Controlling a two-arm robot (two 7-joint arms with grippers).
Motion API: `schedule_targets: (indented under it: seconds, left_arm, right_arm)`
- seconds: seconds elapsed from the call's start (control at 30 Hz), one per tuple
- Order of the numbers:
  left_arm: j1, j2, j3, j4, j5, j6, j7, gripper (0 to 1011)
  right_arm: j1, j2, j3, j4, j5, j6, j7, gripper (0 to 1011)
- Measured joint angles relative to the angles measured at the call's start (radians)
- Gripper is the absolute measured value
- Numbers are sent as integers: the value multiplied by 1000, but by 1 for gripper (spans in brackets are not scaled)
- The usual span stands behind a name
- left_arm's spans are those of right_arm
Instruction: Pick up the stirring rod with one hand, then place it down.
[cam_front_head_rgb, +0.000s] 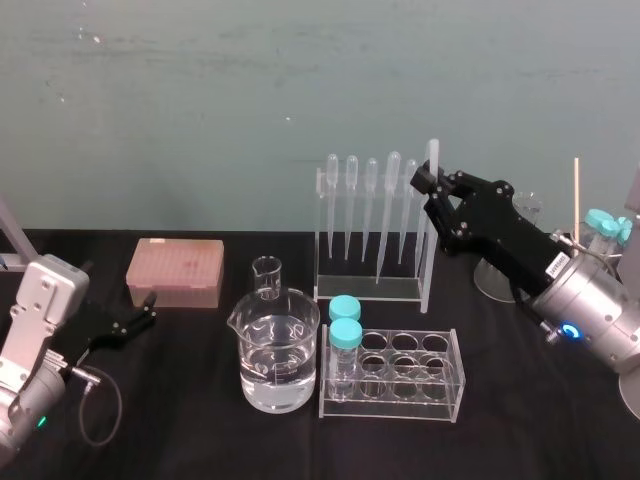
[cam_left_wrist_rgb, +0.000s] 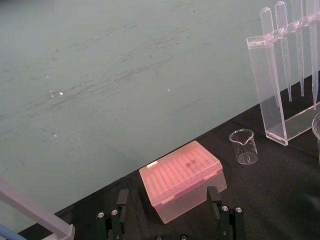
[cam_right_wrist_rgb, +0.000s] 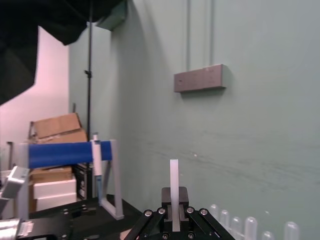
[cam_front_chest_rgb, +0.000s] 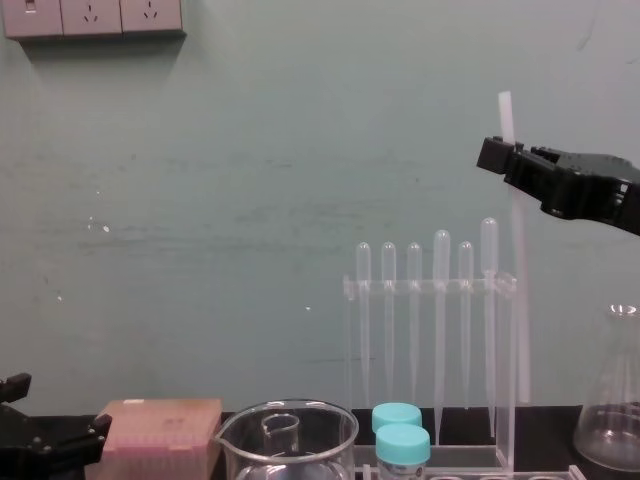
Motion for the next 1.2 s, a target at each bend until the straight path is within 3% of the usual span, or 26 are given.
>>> schedule_targets:
  seconds: [0.33,0.83,1.2]
  left_arm:
    - [0,0,0,0,0,0,0,1000]
    - [0,0,0,0,0,0,0,1000]
    - [0,0,0,0,0,0,0,1000]
  right_arm:
    - [19,-10,-30,117,21,-94,108,69]
    - [89,-73,-63,309,-12,-169,156,69]
    - [137,-112,-81,424,-40,-180,170,68]
